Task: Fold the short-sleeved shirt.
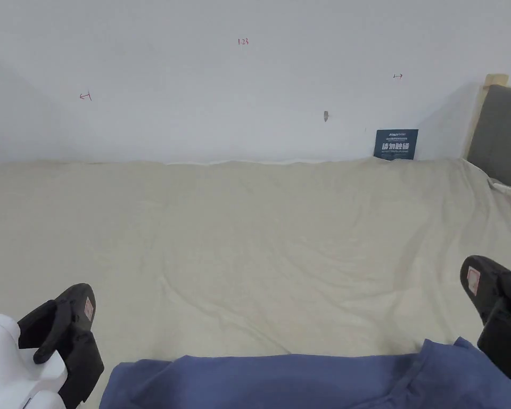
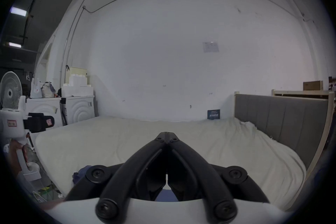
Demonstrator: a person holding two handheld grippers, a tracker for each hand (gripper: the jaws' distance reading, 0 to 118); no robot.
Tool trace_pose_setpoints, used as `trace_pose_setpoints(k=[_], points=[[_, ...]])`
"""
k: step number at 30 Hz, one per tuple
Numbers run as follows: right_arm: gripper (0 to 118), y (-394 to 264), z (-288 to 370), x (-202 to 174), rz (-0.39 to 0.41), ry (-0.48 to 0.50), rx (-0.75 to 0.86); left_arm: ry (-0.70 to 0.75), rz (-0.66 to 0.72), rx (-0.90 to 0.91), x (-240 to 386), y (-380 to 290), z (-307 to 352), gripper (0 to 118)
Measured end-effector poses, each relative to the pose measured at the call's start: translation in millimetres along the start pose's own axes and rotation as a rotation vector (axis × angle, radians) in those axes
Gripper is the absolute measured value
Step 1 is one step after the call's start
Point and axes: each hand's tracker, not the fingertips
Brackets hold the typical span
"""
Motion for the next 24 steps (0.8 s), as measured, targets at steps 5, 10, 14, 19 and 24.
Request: trace_pose_setpoints(k=[5, 10, 14, 19, 24], points=[[1, -2, -9, 4, -0.017, -0.010, -0.071, -0.084, 0.100, -0.123, -25, 12, -21, 0], [1, -10, -7, 1, 0.024, 0.029, -0.156, -0.357, 0.293, -0.617, -101, 13, -105, 0], [1, -18, -14, -6, -0.075, 0.115, -0.275, -0.358, 0.470, -0.933, -157, -46, -153, 0], [1, -29, -35, -17, -0.066, 0.132, -0.359, -0.448, 0.707, -1.108, -177, -104, -180, 118], [1, -38, -46, -23, -0.024, 0.177, -0.404, -0.543, 0.759, -1.168, -175, -133, -197, 118]])
